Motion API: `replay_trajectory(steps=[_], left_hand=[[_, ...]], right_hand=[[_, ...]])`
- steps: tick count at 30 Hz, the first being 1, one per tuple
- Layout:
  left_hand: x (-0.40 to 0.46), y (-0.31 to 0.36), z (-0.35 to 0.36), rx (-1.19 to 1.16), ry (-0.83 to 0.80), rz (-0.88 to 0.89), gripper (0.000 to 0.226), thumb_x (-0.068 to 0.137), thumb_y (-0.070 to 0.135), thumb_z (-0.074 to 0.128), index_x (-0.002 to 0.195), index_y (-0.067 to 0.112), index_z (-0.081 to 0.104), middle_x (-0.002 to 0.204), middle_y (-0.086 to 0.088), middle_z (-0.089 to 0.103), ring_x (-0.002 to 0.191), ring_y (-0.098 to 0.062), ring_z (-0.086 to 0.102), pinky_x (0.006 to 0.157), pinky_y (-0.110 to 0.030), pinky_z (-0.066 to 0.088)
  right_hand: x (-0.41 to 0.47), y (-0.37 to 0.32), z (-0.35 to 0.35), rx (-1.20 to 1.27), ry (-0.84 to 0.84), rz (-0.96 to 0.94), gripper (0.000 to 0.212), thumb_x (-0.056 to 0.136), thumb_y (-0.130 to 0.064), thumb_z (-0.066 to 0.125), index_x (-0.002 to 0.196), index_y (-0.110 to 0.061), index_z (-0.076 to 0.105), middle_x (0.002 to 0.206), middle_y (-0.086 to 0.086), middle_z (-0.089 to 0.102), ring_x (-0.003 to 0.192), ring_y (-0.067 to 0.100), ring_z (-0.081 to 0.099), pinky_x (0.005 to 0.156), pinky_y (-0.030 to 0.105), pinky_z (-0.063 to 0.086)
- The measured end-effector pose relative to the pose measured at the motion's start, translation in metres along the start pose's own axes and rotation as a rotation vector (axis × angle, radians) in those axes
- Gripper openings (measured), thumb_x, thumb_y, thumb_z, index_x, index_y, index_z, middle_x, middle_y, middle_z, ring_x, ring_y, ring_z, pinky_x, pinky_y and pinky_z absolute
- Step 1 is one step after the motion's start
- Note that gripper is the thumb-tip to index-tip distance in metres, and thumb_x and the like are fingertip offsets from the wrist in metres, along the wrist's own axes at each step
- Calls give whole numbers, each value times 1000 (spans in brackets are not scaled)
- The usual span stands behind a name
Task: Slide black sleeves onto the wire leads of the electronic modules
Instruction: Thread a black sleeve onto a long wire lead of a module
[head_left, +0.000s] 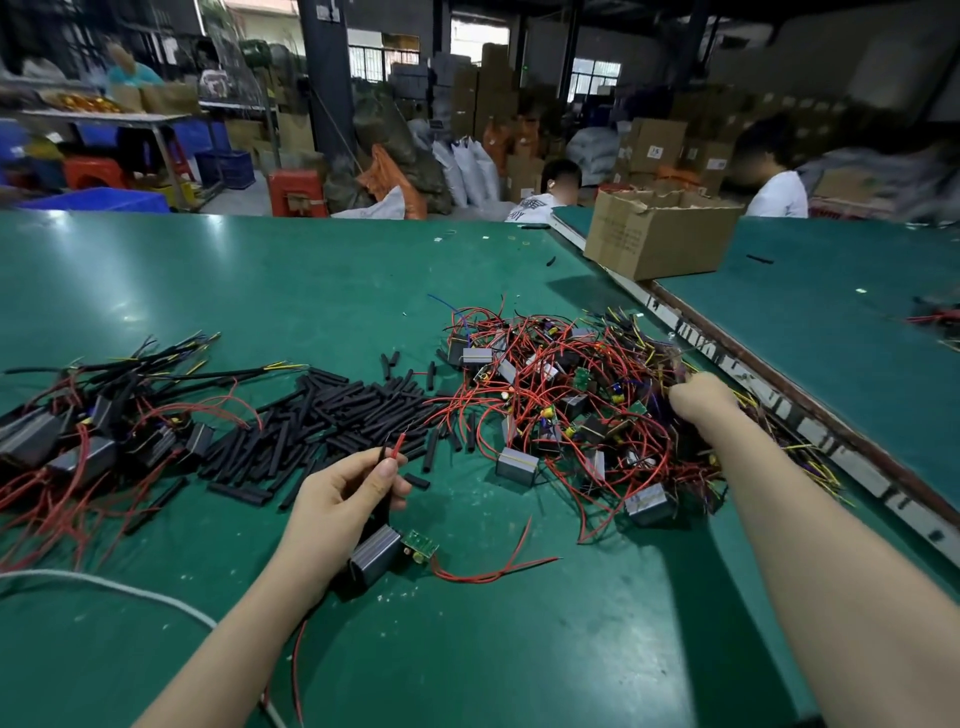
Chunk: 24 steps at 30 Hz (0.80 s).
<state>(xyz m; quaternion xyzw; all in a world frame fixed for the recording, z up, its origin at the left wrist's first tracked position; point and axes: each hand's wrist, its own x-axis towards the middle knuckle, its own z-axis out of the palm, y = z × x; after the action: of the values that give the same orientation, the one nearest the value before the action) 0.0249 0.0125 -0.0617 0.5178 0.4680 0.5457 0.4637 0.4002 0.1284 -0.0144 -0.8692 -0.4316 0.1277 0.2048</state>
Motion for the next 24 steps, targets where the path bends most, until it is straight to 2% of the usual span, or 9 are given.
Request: replay_trajectory(steps=[3,6,8,10,11,13,16,21,24], left_hand=[[0,1,1,7,-6,2,14,92,9,55,91,13,68,69,-2,70,64,-12,66,67,-16,54],[0,1,-1,7,-5,6,14,92,10,54,91,12,68,69,-2,70,65,-12,66,68,-17,54],[0,1,-1,11,-4,10,14,92,10,55,91,12,68,69,-2,70,65,-12,67,67,-17,54],[0,1,1,8,-3,11,14,92,9,54,91,12,68,67,-1,69,63,-11,66,65,-15,53],[0,1,1,6,0,11,15,93,8,54,90,12,68,66,0,69,63,-10,65,65,-14,53],[0,2,1,14,4,17,15,93,8,54,90,13,67,66,0,68,62,-9,65,66,-15,53],[-1,2,0,17,3,21,14,93,9,54,91,12,67,66,1,69,63,-9,65,67,-15,54],[0,1,0,30,4,16,14,93,10,54,92,13,68,68,0,69,64,-9,66,66,-14,53],[1,0,-2,36,0,9,13,93,12,55,93,14,68,70,0,70,66,-11,67,67,-17,54]], right_hand=[[5,3,-17,208,147,31,16,92,-6,42,103,0,52,92,19,53,85,33,52,68,34,38],[14,5,-48,319,214,9,22,90,-6,48,106,4,58,104,25,61,100,38,58,73,34,38],[15,7,-65,355,209,-15,14,88,-9,50,95,-1,58,97,23,61,87,34,58,70,32,38],[14,9,-76,385,210,-49,10,89,-13,48,83,-7,53,81,18,53,63,26,46,57,28,33],[14,10,-81,401,217,-68,13,90,-15,48,82,-7,52,76,15,49,59,24,42,55,29,30],[14,10,-93,378,256,-123,20,92,-18,47,87,-1,58,82,20,54,70,30,50,62,34,37],[16,7,-111,374,319,-174,32,93,-19,46,104,8,61,108,30,62,101,40,59,79,44,46],[6,-6,-134,266,508,-242,37,98,-22,41,109,10,55,114,33,56,107,46,52,88,46,40],[-2,-15,-136,227,475,-300,35,98,-22,41,108,7,56,113,32,57,106,45,51,85,46,41]])
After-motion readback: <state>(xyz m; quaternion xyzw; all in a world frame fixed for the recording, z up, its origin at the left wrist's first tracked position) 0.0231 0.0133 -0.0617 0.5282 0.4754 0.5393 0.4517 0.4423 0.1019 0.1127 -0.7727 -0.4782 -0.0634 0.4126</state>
